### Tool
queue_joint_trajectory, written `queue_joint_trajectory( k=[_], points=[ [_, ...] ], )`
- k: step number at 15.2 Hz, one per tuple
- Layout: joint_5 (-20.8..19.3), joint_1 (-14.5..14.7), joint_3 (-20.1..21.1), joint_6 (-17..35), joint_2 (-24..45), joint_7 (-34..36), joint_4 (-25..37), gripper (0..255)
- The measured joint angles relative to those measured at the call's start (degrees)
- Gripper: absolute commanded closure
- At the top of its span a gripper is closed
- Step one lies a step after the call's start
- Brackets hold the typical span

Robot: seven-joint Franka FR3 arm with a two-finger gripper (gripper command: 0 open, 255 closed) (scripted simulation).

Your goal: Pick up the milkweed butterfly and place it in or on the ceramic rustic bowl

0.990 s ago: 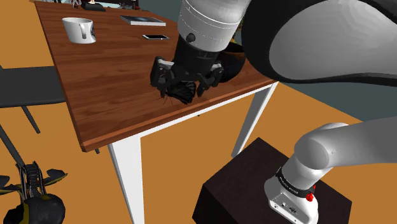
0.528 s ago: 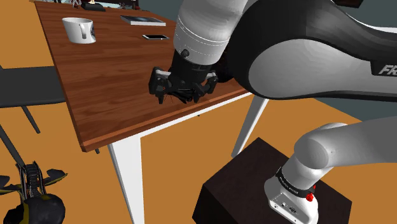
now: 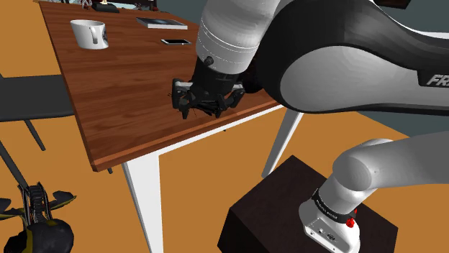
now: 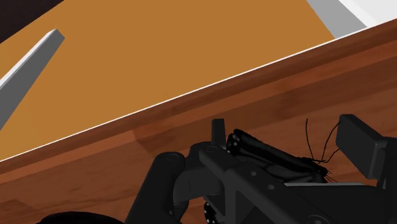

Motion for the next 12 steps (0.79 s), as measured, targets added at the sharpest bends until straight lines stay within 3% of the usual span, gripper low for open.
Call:
queue_joint_trajectory(
  k=[7, 12],
  points=[
    [0.00, 0.00, 0.00, 0.01, 0.00, 0.00, 0.02, 255],
    [-0.61, -0.38, -0.79, -2.77, 0.40, -0.26, 3.07, 255]
  ],
)
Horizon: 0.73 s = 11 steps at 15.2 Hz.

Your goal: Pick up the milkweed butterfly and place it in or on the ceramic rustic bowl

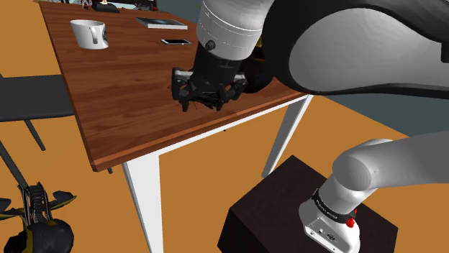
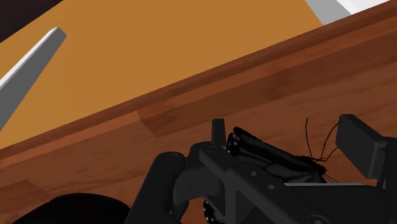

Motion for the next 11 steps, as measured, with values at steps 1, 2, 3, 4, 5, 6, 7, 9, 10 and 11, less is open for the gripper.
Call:
queue_joint_trajectory(
  k=[1, 2, 3, 4, 5, 6, 7, 9, 10, 11],
  points=[
    [-0.16, -0.05, -0.36, -0.62, 0.07, -0.22, 0.63, 255],
    [-0.38, -0.35, -0.32, -1.43, 0.38, -0.14, 1.75, 255],
    [-0.50, -0.41, -0.51, -2.08, 0.46, -0.21, 2.46, 255],
    [-0.70, -0.55, -0.77, -2.85, 0.63, -0.37, 3.36, 255],
    [-0.90, -0.76, -0.86, -3.52, 0.88, -0.42, 4.26, 255],
    [-1.05, -0.87, -1.04, -4.16, 1.01, -0.51, 5.01, 255],
    [-1.24, -1.11, -1.06, -4.81, 1.29, -0.53, 5.92, 255],
    [-1.55, -1.38, -1.31, -6.06, 1.63, -0.67, 7.46, 255],
    [-1.77, -1.68, -1.28, -6.66, 1.98, -0.70, 8.39, 255],
    [-1.97, -1.86, -1.44, -7.56, 2.22, -0.77, 9.50, 255]
  ],
)
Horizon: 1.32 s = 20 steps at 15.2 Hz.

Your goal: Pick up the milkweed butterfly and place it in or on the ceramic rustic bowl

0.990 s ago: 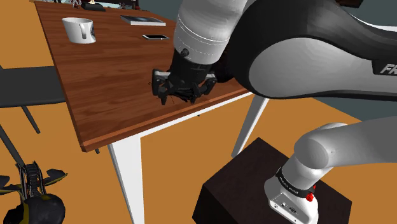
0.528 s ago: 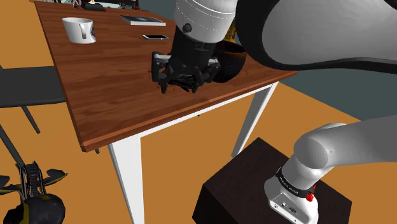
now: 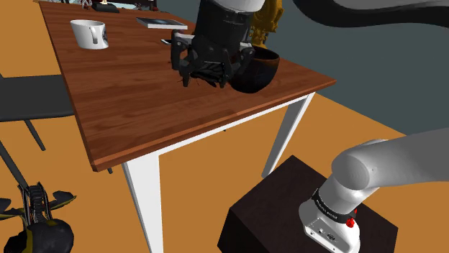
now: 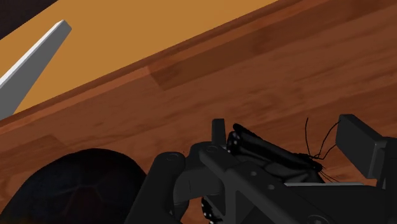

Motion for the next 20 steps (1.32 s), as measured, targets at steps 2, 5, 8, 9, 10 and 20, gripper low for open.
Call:
queue_joint_trajectory(
  k=[2, 5, 8, 9, 10, 20],
  points=[
    [-0.31, -0.22, -0.38, -1.32, 0.33, -0.25, 1.55, 255],
    [-0.94, -1.11, -0.05, -3.62, 1.40, -0.09, 4.91, 255],
    [-1.57, -1.93, 0.10, -5.73, 2.44, -0.16, 7.99, 255],
    [-1.78, -2.21, 0.16, -6.43, 2.79, -0.19, 9.01, 255],
    [-1.97, -2.46, 0.25, -7.14, 3.11, -0.17, 10.02, 255],
    [-4.77, -6.69, 3.29, -14.93, 8.10, 0.29, 22.47, 255]
  ],
)
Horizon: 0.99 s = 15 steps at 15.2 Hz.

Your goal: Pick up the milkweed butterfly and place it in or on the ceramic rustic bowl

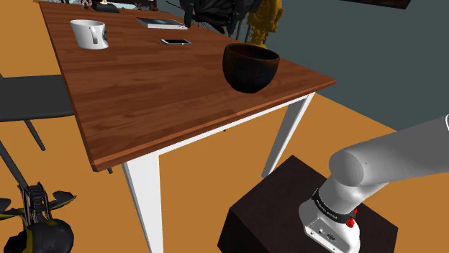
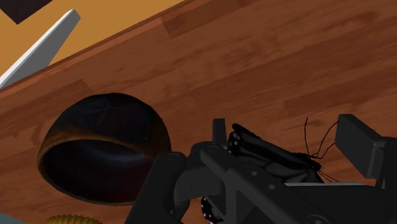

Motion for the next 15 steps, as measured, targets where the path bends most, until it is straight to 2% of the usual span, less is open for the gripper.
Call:
queue_joint_trajectory(
  k=[5, 8, 15],
  points=[
    [1.49, 4.63, -9.85, 2.75, -4.49, -6.17, -8.15, 255],
    [1.82, 6.38, -15.35, 4.95, -6.87, -10.59, -13.35, 255],
    [1.55, 8.57, -25.90, 9.69, -11.56, -20.20, -23.88, 255]
  ],
)
